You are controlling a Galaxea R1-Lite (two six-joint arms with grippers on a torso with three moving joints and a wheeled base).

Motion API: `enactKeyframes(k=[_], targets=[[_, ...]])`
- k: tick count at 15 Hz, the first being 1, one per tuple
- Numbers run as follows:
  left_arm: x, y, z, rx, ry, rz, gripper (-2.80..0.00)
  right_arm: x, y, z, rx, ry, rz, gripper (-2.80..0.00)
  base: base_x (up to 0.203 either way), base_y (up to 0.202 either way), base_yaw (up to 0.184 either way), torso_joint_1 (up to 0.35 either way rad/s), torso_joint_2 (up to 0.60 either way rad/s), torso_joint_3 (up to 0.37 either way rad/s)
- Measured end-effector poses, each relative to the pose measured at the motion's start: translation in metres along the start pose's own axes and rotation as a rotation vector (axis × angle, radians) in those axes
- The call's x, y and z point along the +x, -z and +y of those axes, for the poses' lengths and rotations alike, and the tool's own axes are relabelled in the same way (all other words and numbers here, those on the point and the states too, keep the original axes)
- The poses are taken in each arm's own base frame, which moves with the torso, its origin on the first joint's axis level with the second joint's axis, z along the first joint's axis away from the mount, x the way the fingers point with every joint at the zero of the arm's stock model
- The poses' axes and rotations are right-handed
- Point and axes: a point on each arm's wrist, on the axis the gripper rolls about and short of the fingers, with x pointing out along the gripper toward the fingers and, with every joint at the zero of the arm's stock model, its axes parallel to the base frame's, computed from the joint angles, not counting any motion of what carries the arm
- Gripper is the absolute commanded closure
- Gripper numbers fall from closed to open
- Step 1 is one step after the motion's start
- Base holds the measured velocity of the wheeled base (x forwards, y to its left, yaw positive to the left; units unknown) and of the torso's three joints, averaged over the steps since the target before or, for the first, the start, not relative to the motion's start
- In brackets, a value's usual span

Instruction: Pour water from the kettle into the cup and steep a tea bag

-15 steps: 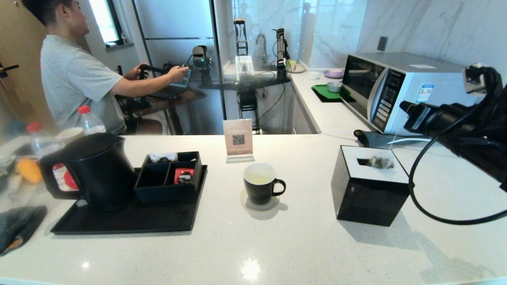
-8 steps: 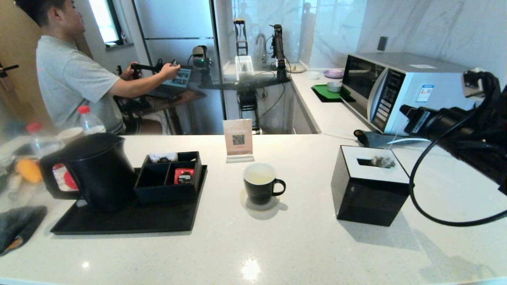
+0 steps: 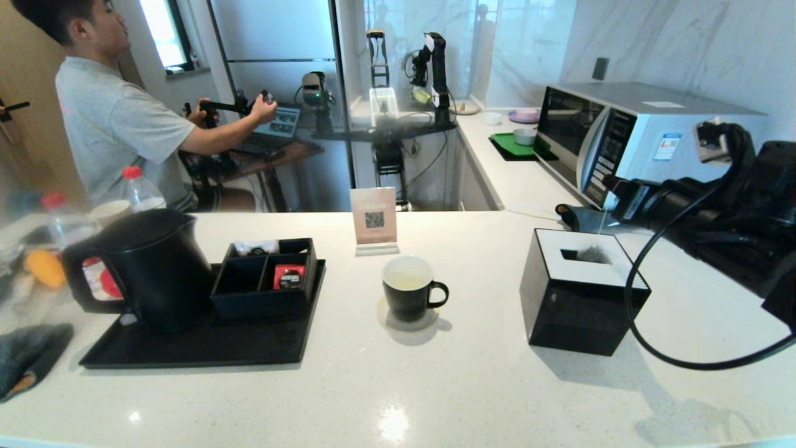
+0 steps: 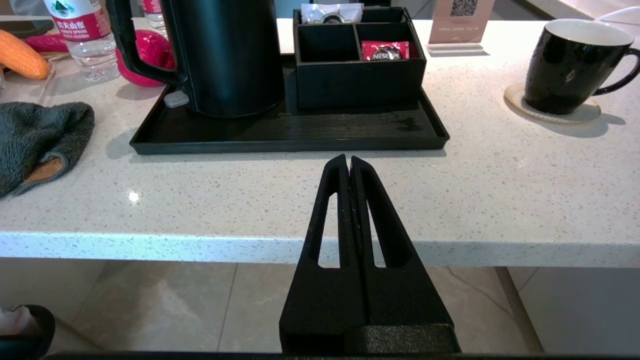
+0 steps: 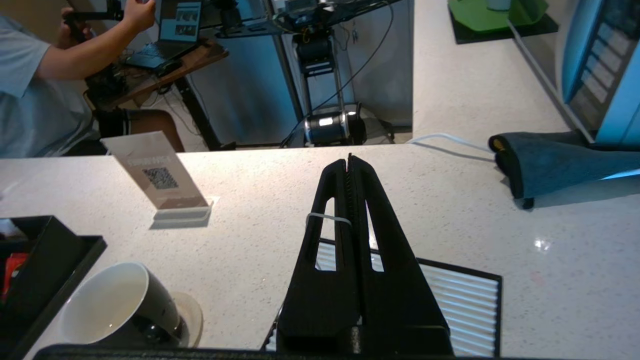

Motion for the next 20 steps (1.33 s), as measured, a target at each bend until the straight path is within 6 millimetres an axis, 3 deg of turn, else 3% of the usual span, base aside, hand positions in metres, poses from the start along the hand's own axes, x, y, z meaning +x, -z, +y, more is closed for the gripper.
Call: enactKeyframes(k=[6,19,20], targets=[[0.0,0.0,0.0,0.0,0.0,0.0,0.0,-0.01,0.033,-0.001,0.007,0.003,0.114,0.0,0.0,0.0,0.0,0.0,0.0,0.0],[0.0,0.0,0.0,0.0,-0.001,0.0,0.0,-0.004,0.049,-0.004,0.032,0.01,0.141,0.0,0.0,0.0,0.0,0.0,0.0,0.0],[0.0,0.0,0.0,0.0,-0.001,0.0,0.0,-0.004,0.05,-0.004,0.032,0.009,0.144,-2.8,0.0,0.0,0.0,0.0,0.0,0.0]])
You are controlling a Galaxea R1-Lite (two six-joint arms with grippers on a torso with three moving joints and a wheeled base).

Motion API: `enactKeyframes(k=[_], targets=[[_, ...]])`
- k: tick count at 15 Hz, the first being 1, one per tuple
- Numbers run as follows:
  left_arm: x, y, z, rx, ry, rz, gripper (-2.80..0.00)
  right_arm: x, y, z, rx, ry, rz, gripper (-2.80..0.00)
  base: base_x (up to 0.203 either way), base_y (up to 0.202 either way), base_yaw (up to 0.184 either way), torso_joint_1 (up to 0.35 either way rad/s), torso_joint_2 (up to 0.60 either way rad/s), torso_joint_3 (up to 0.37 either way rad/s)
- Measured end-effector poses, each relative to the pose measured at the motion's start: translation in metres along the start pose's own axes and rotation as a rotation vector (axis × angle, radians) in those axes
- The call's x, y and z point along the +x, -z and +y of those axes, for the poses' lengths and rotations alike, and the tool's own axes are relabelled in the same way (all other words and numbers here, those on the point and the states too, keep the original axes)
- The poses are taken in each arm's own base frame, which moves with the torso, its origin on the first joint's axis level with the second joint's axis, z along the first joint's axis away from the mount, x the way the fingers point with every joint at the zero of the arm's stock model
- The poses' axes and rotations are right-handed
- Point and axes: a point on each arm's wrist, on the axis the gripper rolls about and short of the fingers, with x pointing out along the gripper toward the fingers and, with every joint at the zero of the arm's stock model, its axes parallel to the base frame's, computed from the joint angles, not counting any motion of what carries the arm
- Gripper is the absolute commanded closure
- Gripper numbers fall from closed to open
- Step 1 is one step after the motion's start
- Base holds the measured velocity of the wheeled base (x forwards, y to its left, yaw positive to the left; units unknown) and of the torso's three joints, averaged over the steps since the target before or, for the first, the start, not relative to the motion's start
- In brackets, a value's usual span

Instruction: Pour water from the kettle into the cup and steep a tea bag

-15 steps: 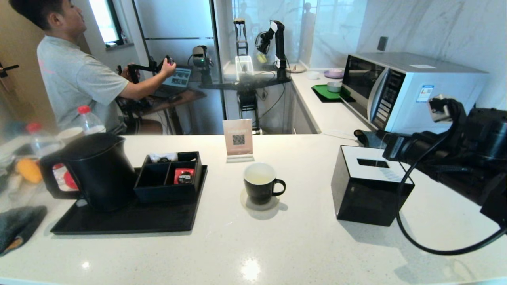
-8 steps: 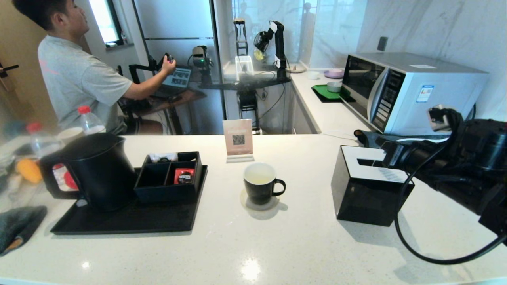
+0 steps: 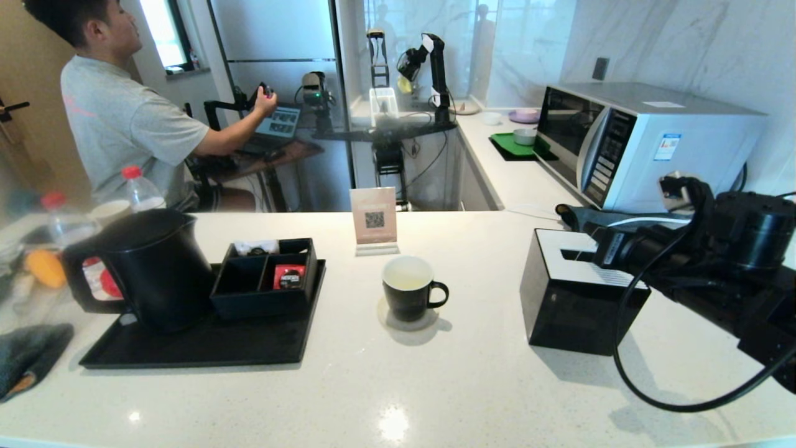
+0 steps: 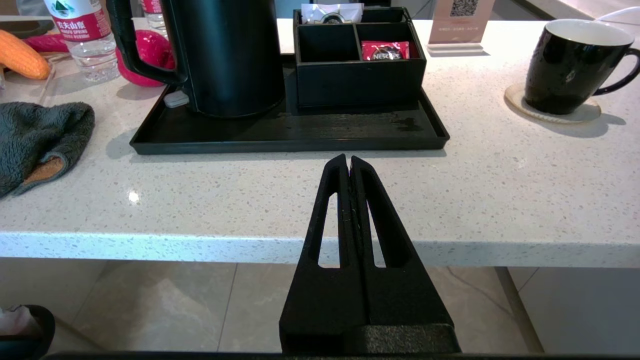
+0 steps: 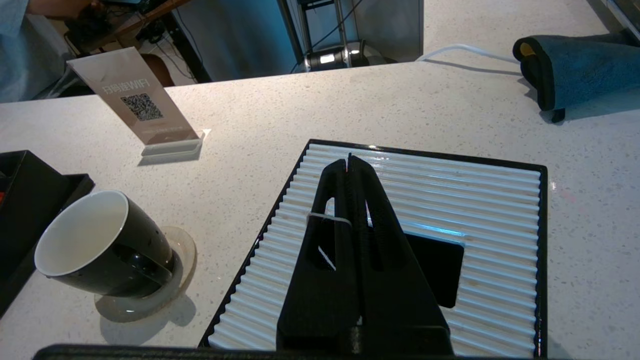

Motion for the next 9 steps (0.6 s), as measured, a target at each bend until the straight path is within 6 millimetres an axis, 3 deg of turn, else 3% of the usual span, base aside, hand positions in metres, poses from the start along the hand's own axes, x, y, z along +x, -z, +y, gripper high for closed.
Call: enactKeyframes(k=[9], targets=[[0.0,0.0,0.0,0.0,0.0,0.0,0.0,-0.0089,-0.0059,-0.0058,-0.008,0.008,0.017,-2.8,0.0,0.0,0.0,0.0,0.0,0.0]])
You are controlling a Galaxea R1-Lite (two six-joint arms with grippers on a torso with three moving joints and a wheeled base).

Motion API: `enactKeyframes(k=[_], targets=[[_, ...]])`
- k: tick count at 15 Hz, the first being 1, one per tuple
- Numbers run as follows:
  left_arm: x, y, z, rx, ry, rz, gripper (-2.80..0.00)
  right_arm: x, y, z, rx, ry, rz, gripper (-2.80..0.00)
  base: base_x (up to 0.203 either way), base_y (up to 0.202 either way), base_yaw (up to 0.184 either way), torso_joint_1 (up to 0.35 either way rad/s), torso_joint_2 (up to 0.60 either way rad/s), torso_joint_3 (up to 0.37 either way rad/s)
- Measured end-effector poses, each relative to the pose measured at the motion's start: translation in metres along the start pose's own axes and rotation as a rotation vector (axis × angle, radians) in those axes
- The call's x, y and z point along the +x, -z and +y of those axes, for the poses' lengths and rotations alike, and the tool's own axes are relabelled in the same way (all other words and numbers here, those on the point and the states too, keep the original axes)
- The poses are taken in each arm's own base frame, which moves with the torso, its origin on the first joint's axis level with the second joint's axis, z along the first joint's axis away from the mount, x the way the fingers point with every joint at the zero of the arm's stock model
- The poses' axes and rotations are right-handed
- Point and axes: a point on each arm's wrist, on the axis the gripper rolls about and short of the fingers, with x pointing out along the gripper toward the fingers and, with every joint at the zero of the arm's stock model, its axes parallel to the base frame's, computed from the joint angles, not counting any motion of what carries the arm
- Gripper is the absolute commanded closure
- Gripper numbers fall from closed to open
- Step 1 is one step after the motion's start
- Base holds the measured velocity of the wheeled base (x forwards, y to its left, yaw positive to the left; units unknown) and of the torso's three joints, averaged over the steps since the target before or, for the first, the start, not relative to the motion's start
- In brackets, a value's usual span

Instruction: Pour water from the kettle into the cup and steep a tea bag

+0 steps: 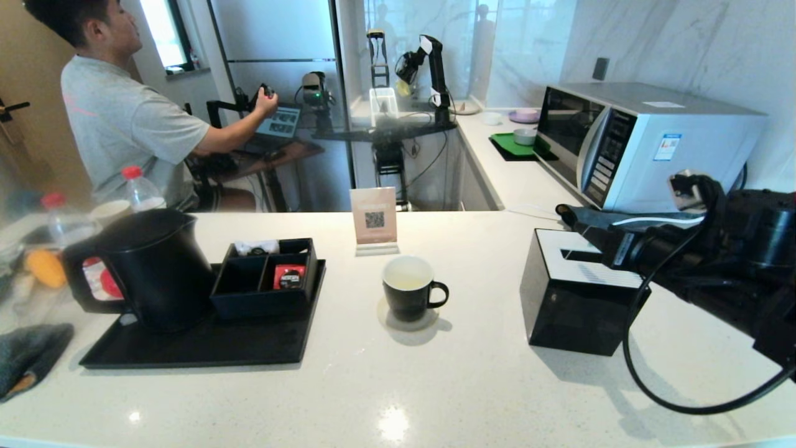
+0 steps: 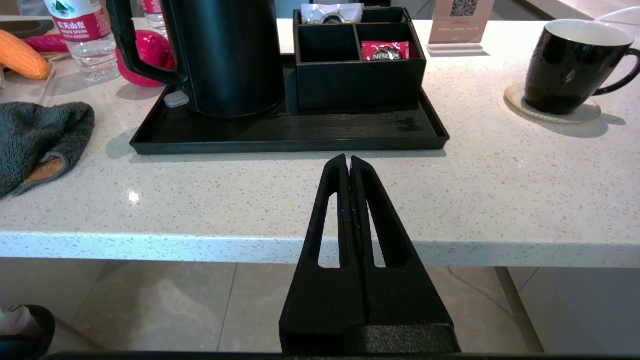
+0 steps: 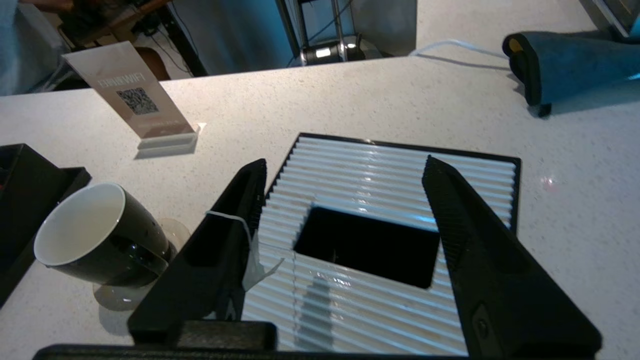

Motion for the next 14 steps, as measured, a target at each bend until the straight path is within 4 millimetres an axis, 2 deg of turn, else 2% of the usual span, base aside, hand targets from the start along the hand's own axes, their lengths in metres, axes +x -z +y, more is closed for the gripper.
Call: enactKeyframes(k=[5,8,14], targets=[[0.0,0.0,0.0,0.0,0.0,0.0,0.0,-0.022,-0.011,-0.01,-0.008,0.061,0.045,-2.8,0.0,0.0,0.0,0.0,0.0,0.0],[0.0,0.0,0.0,0.0,0.0,0.0,0.0,-0.028,-0.016,-0.024,-0.102,0.115,0.025,-2.8,0.0,0.0,0.0,0.0,0.0,0.0],[0.0,0.0,0.0,0.0,0.0,0.0,0.0,-0.036,-0.012,-0.045,-0.229,0.196,0.051,-2.8,0.0,0.0,0.0,0.0,0.0,0.0]])
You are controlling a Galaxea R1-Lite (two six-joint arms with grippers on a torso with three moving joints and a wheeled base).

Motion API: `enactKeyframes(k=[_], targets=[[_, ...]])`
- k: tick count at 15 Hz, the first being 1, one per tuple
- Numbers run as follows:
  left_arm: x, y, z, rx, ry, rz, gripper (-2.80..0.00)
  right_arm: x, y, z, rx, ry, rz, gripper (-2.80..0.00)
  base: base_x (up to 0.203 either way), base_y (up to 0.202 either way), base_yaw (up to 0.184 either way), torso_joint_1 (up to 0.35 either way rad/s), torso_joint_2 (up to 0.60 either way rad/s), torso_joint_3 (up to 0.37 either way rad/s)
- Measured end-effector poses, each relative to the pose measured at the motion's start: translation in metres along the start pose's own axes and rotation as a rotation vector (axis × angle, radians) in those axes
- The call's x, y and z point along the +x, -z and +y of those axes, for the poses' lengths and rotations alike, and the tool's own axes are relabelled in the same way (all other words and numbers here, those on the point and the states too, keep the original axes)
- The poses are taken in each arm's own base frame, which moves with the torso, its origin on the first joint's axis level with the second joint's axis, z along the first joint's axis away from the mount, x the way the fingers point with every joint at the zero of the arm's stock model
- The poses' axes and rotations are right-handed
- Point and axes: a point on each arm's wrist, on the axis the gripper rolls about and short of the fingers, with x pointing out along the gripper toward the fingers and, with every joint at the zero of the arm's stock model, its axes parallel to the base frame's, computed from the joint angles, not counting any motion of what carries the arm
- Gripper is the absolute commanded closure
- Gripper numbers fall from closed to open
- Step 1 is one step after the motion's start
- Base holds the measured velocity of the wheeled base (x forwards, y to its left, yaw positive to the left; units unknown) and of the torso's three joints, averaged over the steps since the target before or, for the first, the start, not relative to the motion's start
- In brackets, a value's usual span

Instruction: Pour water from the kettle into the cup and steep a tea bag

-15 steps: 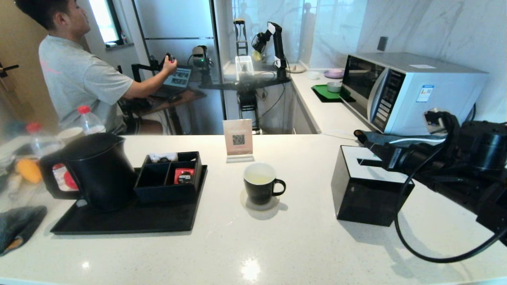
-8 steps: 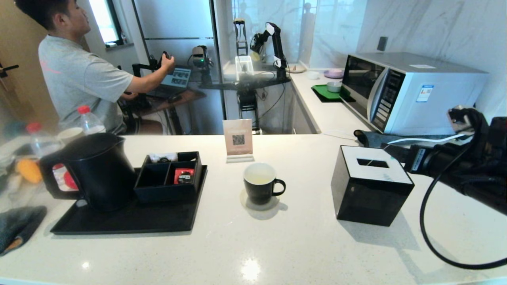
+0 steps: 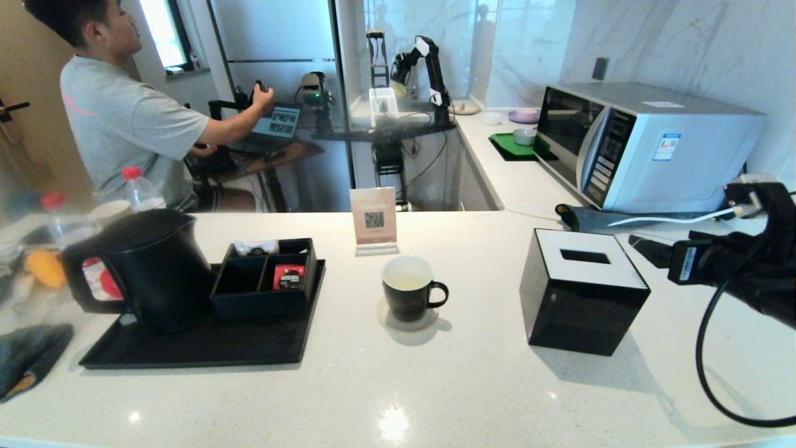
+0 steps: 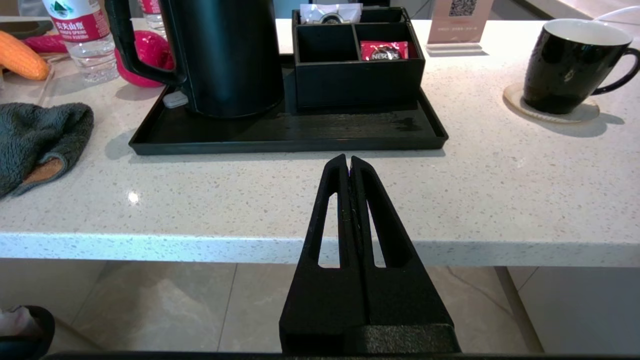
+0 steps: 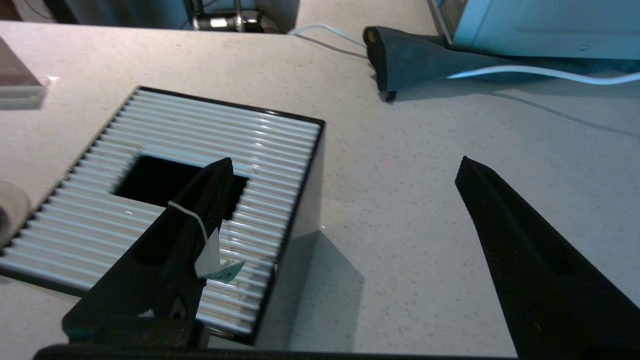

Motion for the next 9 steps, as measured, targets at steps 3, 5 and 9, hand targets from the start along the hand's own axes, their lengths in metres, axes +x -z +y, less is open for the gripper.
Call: enactKeyframes(k=[3,5,9], targets=[[0.0,0.0,0.0,0.0,0.0,0.0,0.0,-0.001,0.007,-0.007,-0.026,0.027,0.026,-2.8,0.0,0.0,0.0,0.0,0.0,0.0],[0.0,0.0,0.0,0.0,0.0,0.0,0.0,-0.001,0.012,-0.013,-0.053,0.052,0.045,-2.8,0.0,0.0,0.0,0.0,0.0,0.0],[0.0,0.0,0.0,0.0,0.0,-0.001,0.0,-0.001,0.021,-0.021,-0.055,0.081,0.08,-2.8,0.0,0.0,0.0,0.0,0.0,0.0]])
